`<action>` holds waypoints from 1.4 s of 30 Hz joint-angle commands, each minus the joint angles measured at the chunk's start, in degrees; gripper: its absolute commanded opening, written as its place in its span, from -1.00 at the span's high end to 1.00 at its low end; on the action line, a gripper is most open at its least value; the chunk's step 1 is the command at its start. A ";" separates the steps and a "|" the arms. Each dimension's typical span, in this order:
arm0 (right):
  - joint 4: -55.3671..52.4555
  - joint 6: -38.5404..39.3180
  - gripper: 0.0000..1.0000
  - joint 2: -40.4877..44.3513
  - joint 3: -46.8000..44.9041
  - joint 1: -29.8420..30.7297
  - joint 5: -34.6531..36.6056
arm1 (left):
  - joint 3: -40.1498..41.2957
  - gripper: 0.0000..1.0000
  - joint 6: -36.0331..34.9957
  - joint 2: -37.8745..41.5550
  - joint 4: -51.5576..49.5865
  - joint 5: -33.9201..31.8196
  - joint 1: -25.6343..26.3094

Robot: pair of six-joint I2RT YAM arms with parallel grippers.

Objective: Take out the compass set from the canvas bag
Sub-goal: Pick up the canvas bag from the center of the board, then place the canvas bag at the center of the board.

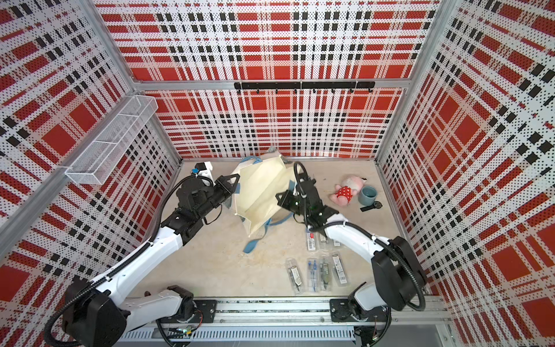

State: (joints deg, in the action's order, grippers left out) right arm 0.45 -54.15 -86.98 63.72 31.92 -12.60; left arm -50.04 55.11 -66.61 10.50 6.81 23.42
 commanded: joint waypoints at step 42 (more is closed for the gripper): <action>-53.12 31.88 -0.13 -28.62 54.96 -5.09 -9.92 | -14.13 -0.47 -27.90 -15.32 -14.50 -8.30 1.53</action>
State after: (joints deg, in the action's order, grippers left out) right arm -52.42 -25.06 -114.45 117.45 27.42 -23.73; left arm -64.20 26.92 -82.04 -5.54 -2.55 25.71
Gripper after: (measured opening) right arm 0.552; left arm 0.725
